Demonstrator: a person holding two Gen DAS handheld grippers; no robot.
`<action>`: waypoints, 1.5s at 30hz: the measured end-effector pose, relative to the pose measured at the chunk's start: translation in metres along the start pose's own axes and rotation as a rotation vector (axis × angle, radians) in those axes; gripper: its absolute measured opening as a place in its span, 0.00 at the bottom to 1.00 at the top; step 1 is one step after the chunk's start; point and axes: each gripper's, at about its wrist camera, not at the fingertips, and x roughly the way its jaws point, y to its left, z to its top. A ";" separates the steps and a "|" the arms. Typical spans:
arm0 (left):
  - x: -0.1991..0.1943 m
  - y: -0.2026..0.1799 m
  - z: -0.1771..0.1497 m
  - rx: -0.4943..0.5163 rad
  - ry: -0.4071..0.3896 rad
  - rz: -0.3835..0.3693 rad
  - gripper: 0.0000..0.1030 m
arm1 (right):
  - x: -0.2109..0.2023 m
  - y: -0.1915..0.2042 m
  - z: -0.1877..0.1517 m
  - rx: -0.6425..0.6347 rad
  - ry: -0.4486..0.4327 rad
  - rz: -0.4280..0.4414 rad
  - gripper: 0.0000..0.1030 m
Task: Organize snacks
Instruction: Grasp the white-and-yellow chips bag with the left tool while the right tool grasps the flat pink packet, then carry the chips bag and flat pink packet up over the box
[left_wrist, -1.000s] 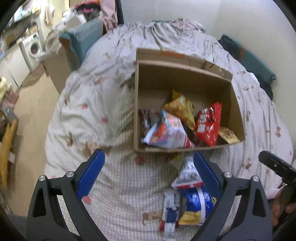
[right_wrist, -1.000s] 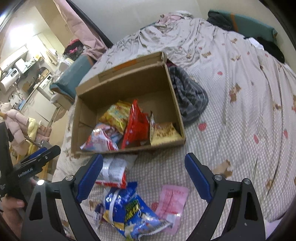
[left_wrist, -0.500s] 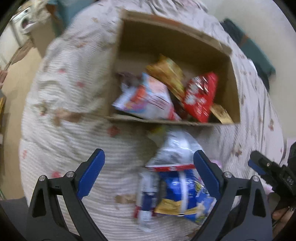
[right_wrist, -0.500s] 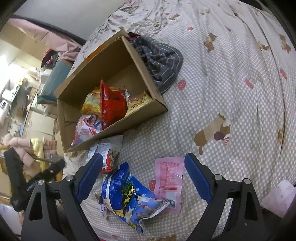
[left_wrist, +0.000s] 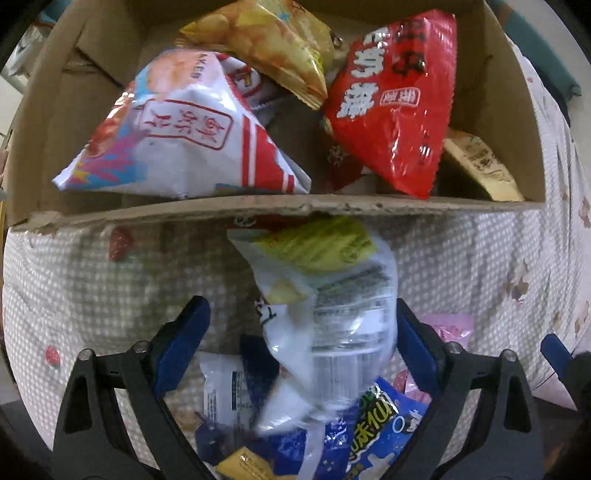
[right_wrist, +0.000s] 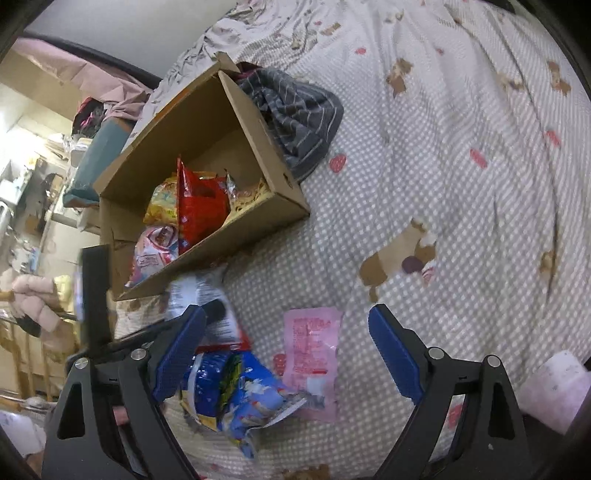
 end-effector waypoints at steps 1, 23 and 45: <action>0.000 -0.002 0.000 0.012 -0.004 -0.016 0.61 | 0.001 0.001 0.000 -0.002 0.002 0.002 0.90; -0.121 0.070 -0.052 0.106 -0.193 -0.046 0.46 | 0.077 0.003 -0.012 -0.060 0.251 -0.140 0.55; -0.115 0.091 -0.052 -0.009 -0.193 -0.160 0.46 | 0.111 0.044 -0.038 -0.290 0.222 -0.309 0.38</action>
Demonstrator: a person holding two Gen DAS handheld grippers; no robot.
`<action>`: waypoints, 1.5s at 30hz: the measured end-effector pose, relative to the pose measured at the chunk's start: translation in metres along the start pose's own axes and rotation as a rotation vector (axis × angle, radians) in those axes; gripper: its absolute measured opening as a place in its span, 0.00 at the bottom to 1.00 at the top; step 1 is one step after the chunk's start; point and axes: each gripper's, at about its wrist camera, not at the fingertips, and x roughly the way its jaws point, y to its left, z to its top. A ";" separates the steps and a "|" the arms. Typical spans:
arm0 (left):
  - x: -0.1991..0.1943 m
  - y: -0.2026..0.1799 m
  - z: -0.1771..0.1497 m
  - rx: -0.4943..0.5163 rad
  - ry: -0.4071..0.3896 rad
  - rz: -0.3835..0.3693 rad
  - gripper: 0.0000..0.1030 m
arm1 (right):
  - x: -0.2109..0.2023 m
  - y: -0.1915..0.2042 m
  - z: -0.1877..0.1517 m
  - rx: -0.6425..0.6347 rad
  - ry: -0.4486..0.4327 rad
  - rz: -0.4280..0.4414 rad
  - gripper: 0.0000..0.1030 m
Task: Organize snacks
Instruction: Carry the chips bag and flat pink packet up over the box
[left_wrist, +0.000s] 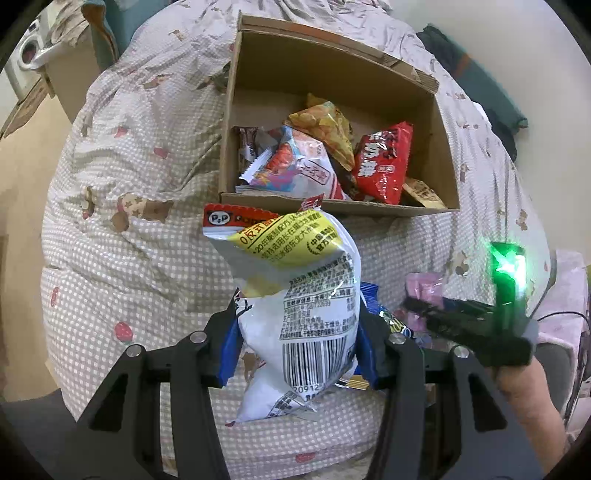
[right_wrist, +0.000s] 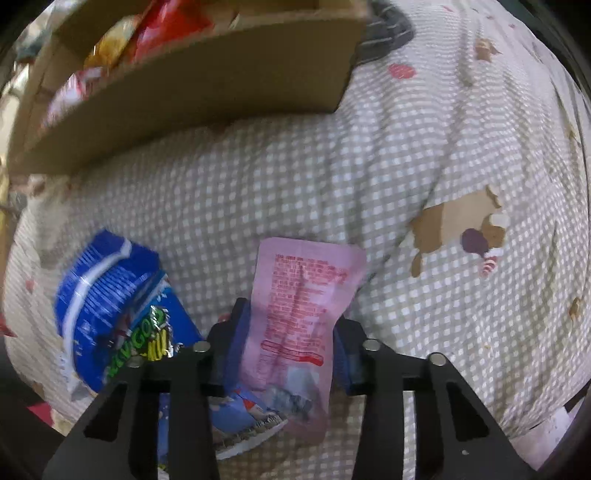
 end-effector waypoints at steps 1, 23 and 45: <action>0.000 0.001 0.000 -0.005 0.000 0.001 0.46 | -0.005 -0.001 0.000 0.013 -0.021 0.015 0.36; -0.014 0.000 0.000 0.033 -0.143 0.116 0.46 | -0.109 -0.019 -0.003 0.019 -0.415 0.366 0.31; -0.065 -0.029 0.060 0.132 -0.335 0.150 0.46 | -0.194 -0.024 0.046 -0.004 -0.647 0.435 0.31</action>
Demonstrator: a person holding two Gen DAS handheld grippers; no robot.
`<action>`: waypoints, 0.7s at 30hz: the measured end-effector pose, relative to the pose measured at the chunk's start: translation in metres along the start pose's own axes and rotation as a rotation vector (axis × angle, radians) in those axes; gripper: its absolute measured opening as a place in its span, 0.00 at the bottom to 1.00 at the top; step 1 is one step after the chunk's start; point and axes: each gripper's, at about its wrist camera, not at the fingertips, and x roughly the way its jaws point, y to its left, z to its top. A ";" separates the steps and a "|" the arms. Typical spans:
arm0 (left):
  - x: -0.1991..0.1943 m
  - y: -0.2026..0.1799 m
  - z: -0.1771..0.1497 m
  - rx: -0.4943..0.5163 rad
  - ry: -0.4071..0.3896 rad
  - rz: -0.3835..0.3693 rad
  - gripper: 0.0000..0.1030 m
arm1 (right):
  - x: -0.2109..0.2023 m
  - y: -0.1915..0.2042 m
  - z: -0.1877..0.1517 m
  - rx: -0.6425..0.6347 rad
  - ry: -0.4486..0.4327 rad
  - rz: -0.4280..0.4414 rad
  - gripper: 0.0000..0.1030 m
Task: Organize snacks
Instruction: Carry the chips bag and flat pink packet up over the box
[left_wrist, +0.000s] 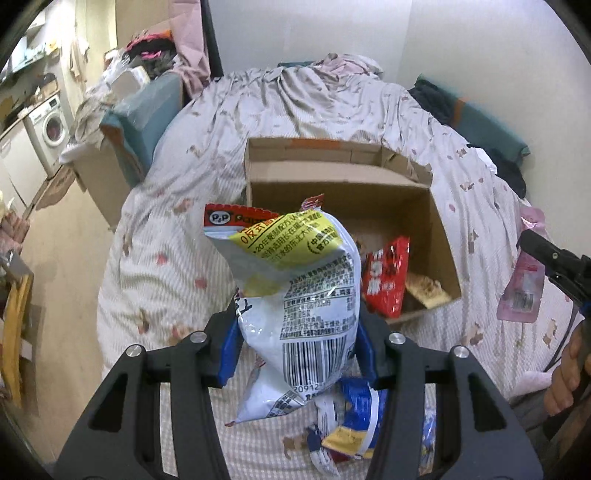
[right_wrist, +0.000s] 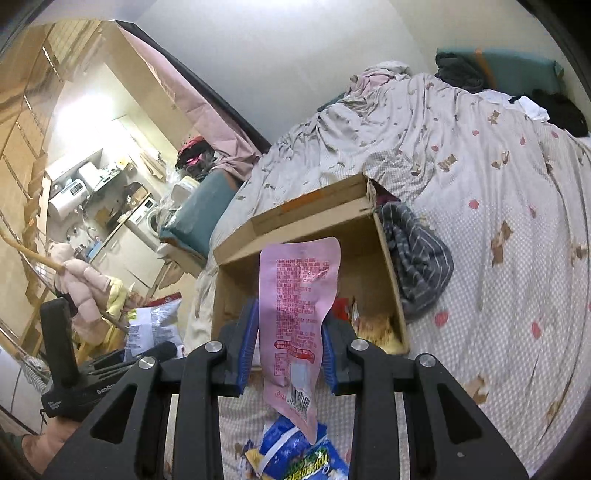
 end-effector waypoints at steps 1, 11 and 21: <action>0.001 -0.001 0.004 0.004 -0.003 0.000 0.46 | 0.002 0.000 0.004 -0.005 0.002 -0.005 0.31; 0.034 -0.010 0.044 0.012 -0.037 0.013 0.46 | 0.028 -0.004 0.042 -0.083 -0.020 -0.052 0.31; 0.077 -0.018 0.026 0.065 -0.038 0.013 0.46 | 0.069 -0.041 0.027 -0.043 0.070 -0.121 0.31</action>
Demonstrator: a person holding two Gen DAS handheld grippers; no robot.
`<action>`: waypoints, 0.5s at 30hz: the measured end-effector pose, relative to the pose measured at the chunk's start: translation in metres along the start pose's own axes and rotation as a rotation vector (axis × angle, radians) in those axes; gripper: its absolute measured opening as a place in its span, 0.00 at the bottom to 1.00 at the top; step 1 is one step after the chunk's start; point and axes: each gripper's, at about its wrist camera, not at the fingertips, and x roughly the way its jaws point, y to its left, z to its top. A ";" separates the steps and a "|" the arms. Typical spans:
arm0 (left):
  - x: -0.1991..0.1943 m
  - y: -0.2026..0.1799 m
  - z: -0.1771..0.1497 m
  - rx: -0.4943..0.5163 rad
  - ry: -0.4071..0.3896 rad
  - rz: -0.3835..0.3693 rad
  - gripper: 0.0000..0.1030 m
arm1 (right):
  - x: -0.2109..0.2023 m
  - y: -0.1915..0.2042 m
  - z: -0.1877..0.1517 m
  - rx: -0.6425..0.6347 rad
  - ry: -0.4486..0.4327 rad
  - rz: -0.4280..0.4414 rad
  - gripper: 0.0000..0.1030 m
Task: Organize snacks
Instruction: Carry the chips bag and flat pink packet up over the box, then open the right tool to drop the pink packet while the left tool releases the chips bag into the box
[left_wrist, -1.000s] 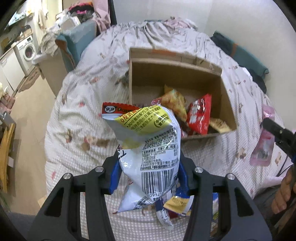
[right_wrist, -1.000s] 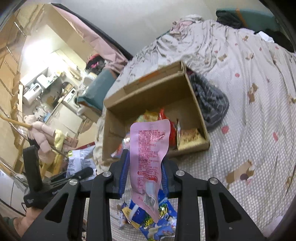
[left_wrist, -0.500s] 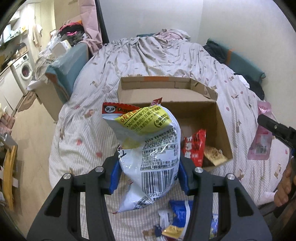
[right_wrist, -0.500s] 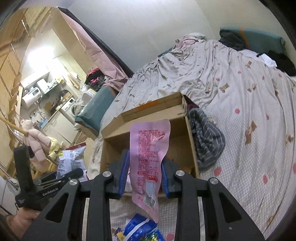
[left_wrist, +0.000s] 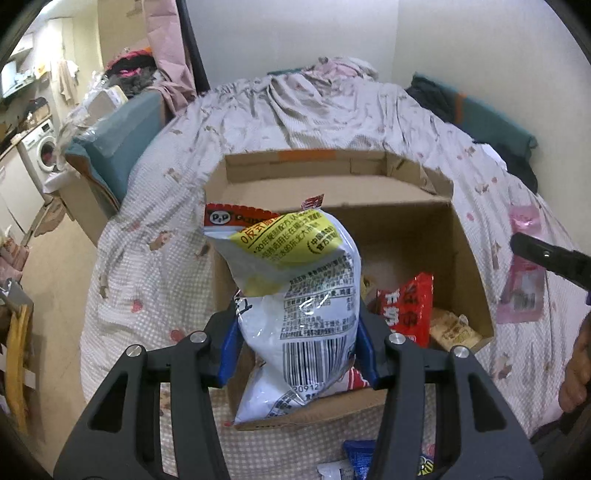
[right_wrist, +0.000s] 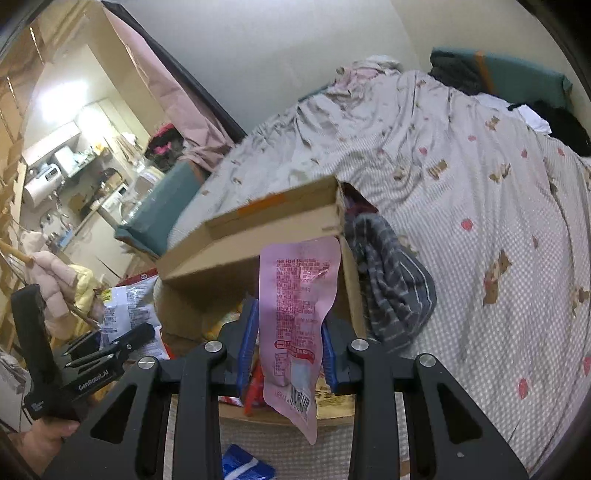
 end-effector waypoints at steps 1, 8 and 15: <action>0.001 0.000 -0.001 0.000 0.000 -0.003 0.46 | 0.004 -0.001 -0.001 -0.006 0.008 -0.012 0.31; 0.008 0.006 0.000 -0.031 0.011 0.010 0.46 | 0.025 0.001 -0.005 -0.016 0.045 -0.028 0.31; 0.013 0.002 -0.002 -0.018 0.019 0.031 0.47 | 0.042 0.006 -0.012 -0.038 0.090 -0.046 0.32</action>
